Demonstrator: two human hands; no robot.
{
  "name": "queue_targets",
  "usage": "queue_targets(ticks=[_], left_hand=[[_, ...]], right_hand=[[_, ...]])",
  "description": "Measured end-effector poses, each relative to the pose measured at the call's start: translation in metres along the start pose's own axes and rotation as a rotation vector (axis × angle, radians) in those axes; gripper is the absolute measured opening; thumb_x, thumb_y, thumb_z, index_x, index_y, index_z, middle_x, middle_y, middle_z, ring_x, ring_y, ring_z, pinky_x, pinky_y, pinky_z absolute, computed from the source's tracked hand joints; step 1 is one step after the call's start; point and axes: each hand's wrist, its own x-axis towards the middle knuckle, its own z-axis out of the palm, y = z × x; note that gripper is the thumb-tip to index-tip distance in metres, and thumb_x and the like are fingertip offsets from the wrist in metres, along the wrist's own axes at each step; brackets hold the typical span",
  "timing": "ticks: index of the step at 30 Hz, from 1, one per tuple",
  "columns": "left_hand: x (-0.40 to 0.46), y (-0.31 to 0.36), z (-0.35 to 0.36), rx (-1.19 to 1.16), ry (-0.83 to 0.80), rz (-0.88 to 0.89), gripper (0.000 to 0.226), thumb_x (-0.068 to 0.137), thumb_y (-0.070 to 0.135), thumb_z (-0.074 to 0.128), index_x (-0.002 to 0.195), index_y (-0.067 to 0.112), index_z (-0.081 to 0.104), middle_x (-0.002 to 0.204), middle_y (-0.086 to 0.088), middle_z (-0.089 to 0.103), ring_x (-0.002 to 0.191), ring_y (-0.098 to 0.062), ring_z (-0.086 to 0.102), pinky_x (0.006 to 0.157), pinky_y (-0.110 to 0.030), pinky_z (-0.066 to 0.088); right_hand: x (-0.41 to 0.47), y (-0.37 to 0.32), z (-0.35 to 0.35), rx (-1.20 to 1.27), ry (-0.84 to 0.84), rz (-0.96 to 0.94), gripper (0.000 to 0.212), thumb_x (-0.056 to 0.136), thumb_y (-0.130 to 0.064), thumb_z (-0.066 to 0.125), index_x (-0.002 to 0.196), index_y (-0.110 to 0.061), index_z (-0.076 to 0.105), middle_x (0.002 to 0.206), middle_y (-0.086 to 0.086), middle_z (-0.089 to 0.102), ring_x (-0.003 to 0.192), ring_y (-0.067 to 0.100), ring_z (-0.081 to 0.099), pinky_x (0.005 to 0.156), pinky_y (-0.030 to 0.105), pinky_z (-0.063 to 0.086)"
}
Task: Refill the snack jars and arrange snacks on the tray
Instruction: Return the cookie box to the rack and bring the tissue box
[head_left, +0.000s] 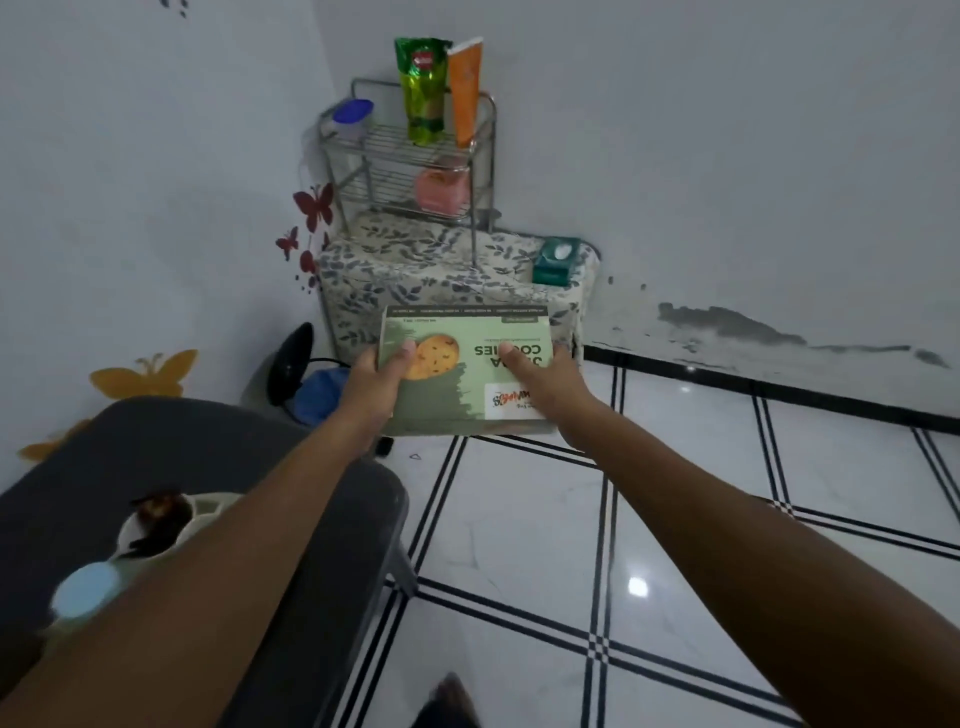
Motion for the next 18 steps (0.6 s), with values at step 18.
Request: queue_targets(ticks=[18], left_hand=[[0.370, 0.041, 0.070, -0.339, -0.007, -0.221, 0.065, 0.076, 0.055, 0.084, 0.128, 0.022, 0.065, 0.114, -0.006, 0.077, 0.104, -0.027, 0.073, 0.082, -0.043, 0.063]], right_hand=[[0.368, -0.094, -0.013, -0.044, -0.086, 0.064, 0.076, 0.081, -0.048, 0.081, 0.139, -0.015, 0.046, 0.108, 0.008, 0.075, 0.076, 0.020, 0.077, 0.058, 0.030, 0.060]])
